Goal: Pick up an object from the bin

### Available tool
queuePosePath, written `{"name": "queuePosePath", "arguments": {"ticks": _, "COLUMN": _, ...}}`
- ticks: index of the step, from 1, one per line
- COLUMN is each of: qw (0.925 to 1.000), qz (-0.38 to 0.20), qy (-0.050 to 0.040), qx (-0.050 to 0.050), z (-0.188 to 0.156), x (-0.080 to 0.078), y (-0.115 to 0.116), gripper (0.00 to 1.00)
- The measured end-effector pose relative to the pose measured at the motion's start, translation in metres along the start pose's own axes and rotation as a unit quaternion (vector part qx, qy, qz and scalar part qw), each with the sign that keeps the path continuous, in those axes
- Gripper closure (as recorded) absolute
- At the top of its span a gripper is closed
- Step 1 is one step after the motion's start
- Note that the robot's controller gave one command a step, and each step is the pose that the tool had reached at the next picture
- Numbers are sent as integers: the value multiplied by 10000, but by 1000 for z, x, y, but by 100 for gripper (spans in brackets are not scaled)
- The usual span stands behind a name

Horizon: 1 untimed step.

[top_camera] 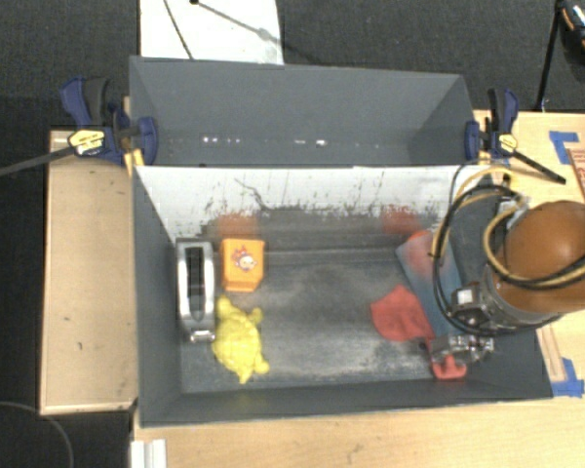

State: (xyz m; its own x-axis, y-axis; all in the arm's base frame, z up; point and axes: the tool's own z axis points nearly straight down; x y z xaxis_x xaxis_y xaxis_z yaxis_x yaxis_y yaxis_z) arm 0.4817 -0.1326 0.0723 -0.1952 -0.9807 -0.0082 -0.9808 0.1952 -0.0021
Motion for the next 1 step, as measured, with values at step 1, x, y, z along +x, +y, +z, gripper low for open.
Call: {"name": "queuePosePath", "arguments": {"ticks": 1, "qw": 10000, "qz": 10, "qy": 15, "qx": -27, "z": -7, "x": 0, "y": 1, "gripper": 100}}
